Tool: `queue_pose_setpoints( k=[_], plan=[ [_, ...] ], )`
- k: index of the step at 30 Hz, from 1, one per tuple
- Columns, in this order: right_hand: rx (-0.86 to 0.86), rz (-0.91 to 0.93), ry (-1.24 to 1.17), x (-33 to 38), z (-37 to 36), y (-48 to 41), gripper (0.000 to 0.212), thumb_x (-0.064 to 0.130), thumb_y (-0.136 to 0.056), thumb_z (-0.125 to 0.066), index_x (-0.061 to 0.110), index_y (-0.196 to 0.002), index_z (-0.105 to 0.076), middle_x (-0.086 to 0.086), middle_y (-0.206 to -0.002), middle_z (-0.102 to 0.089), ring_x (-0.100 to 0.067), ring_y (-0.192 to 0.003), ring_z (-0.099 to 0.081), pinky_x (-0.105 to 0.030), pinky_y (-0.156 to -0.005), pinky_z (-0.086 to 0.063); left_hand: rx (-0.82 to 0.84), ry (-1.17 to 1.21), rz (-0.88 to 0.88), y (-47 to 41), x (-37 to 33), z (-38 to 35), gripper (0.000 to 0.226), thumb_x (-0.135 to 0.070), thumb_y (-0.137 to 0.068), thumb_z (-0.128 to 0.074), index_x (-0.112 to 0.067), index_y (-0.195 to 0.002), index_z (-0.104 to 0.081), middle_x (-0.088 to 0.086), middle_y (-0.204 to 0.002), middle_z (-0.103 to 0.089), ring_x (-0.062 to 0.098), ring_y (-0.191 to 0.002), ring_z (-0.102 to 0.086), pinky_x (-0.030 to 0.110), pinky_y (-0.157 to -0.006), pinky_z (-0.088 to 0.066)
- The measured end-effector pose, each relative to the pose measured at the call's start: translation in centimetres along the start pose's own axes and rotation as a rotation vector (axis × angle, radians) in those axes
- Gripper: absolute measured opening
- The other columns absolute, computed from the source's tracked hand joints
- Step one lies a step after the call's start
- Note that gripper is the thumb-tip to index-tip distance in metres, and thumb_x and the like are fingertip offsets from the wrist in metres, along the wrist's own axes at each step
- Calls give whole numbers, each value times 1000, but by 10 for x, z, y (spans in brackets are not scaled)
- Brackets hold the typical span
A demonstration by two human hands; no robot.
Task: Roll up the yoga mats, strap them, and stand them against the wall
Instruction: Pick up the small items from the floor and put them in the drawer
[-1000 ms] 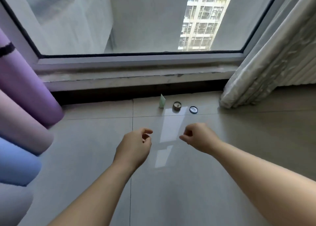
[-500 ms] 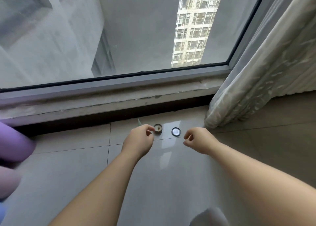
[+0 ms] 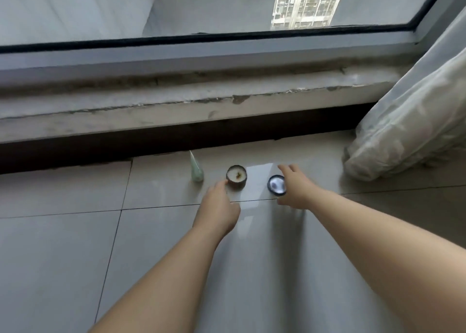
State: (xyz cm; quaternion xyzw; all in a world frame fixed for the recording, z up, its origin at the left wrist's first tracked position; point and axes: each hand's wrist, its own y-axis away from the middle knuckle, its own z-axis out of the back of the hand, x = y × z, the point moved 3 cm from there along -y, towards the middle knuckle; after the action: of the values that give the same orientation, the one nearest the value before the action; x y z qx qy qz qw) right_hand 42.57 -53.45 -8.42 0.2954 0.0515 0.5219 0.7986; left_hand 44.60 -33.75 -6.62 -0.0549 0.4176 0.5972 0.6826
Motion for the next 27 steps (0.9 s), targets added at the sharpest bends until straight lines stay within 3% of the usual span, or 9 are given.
queue_pose_setpoints(
  k=[4, 7, 10, 14, 17, 22, 25, 27],
  plan=[
    [-2, 64, 77, -1, -14, -24, 87, 23, -86, -64, 24, -153, -8, -6, -159, -8, -34, -137, -33, -39, -105, -38, -30, -71, -33, -30, -2, -9, 75, -16, -91, -57, -15, -151, -13, 8, -151, -26, 22, -134, -36, 25, -95, -33],
    [-8, 94, 178, 3, -18, -29, 82, 22, -87, -61, 27, -153, -12, -6, -150, -28, -35, -128, -40, -36, -97, -42, -53, -153, -107, -54, -13, -13, 89, -22, -91, -62, -18, -154, 1, 5, -155, -19, 25, -137, -31, 33, -102, -36],
    [-49, 103, 239, 3, -20, -31, 64, 20, -86, -63, 25, -143, -33, -6, -131, -43, -33, -113, -49, -34, -82, -45, -67, -295, -165, -77, -23, -17, 90, -24, -90, -61, -21, -153, 3, 2, -155, -20, 29, -138, -28, 39, -103, -36],
    [-121, 145, 241, 0, -18, -35, 35, 11, -86, -59, 19, -120, -56, -7, -115, -51, -32, -98, -56, -29, -70, -41, -26, -460, -182, -95, -23, -23, 90, -27, -89, -62, -23, -153, 0, 5, -149, -32, 32, -133, -34, 41, -99, -38],
    [-146, 153, 249, -3, -19, -34, 26, 5, -83, -59, 14, -108, -59, -7, -110, -54, -30, -94, -57, -28, -69, -42, -42, -524, -203, -93, -17, -27, 82, -25, -89, -62, -22, -152, -10, 6, -144, -37, 33, -126, -43, 41, -92, -43],
    [-171, 128, 206, -8, -19, -22, 27, 7, -85, -54, 12, -112, -57, -8, -113, -56, -30, -98, -56, -28, -69, -41, -59, -437, -238, -64, -2, -31, 76, -28, -85, -64, -21, -148, -22, 3, -141, -38, 28, -119, -50, 37, -87, -46],
    [-150, 46, -44, -15, -16, 4, 43, 17, -83, -63, 16, -125, -56, -5, -119, -61, -25, -109, -56, -28, -81, -47, -5, -244, -225, -26, 1, -20, 81, -32, -81, -69, -24, -148, -24, -3, -140, -38, 20, -123, -46, 32, -93, -43],
    [-195, 26, -288, -6, 4, 30, 49, 22, -80, -69, 19, -127, -56, -2, -119, -62, -19, -105, -58, -25, -80, -48, -2, -105, -224, 7, -6, 6, 81, -32, -79, -70, -27, -147, -28, -6, -135, -41, 14, -122, -45, 28, -97, -40]
  ],
)
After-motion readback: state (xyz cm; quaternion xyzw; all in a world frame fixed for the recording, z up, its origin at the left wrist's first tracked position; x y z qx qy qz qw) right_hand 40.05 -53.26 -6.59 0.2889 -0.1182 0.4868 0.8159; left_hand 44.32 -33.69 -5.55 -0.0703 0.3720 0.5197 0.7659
